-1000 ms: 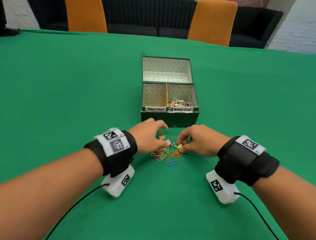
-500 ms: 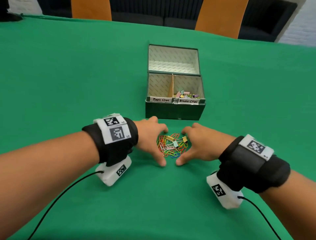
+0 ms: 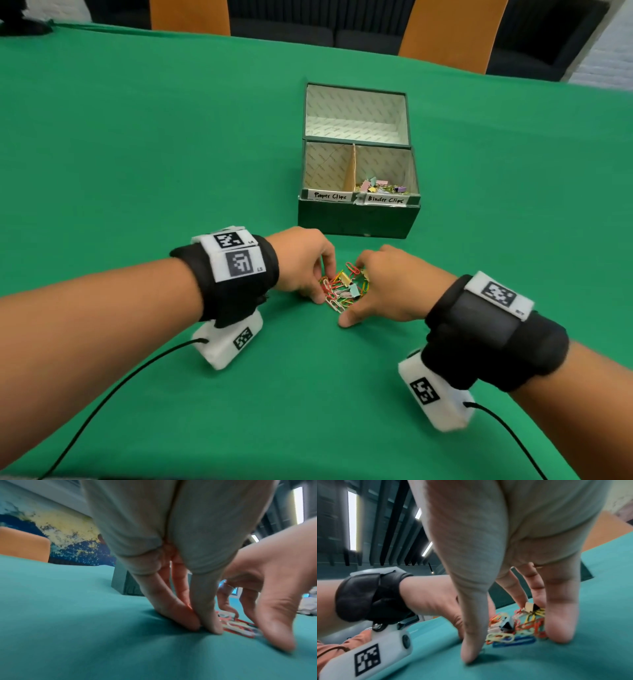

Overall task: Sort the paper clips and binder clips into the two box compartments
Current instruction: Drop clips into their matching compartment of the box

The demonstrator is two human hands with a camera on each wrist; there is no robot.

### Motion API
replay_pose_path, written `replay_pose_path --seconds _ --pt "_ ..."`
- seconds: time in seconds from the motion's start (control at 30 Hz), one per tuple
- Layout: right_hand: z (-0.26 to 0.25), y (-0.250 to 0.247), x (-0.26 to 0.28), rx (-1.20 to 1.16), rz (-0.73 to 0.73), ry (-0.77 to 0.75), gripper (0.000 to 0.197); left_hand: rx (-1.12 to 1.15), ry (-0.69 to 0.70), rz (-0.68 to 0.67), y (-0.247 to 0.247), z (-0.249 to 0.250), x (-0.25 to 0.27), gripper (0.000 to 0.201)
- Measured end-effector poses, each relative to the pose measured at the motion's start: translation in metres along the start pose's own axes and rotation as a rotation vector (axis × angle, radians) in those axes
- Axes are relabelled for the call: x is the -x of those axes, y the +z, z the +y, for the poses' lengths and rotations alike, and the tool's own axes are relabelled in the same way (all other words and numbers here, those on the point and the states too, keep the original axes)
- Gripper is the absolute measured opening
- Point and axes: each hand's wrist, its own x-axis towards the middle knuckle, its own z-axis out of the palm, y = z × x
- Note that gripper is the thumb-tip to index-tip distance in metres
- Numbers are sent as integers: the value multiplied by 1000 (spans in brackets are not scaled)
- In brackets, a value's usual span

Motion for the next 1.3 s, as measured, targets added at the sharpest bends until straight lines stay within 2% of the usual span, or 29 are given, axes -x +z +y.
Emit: replay_pose_path --seconds 0.1,0.2,0.33,0.47,0.57,0.7,0.8,0.9,0.93,1.0,1.07,1.1,1.2,1.27,1.3 --pt "-15 0 -8 -43 45 -23 74 139 -7 75 5 5 -6 37" --pt "-17 -1 -11 -165 101 -29 44 288 -22 125 8 3 -5 36" --pt "-10 1 -14 -285 170 -8 26 698 -27 106 9 -4 3 34" --pt "5 2 -21 -503 134 21 20 1021 -98 220 9 -7 7 23" --pt "16 -2 -22 -837 60 55 15 1027 -144 334 13 -10 5 16" --pt "26 -19 -19 -1123 55 50 16 1114 -124 476 18 -2 0 15" --pt "19 -39 -14 -1187 77 -34 16 1441 -118 494 18 17 -3 20" --pt "4 -56 -9 -1161 95 -140 14 1897 -139 311 19 30 -6 35" --pt "-3 -60 -7 -1054 111 -165 14 2036 -131 222 21 33 -6 38" --pt "-15 -62 -4 -631 171 -186 16 2293 -87 123 25 39 -5 37" --pt "-26 -58 -2 -258 195 -211 24 2483 -74 149 29 44 -3 30" --pt "-28 -57 -1 -181 179 -212 31 2521 -83 185 31 46 -1 29" --pt "-27 -57 1 -183 109 -216 55 2551 -163 249 35 44 2 27" --pt "-23 -62 4 -266 101 -205 61 2582 -104 235 37 40 4 33" --pt "-20 -66 5 -313 132 -199 57 2585 -61 228 37 37 3 37"
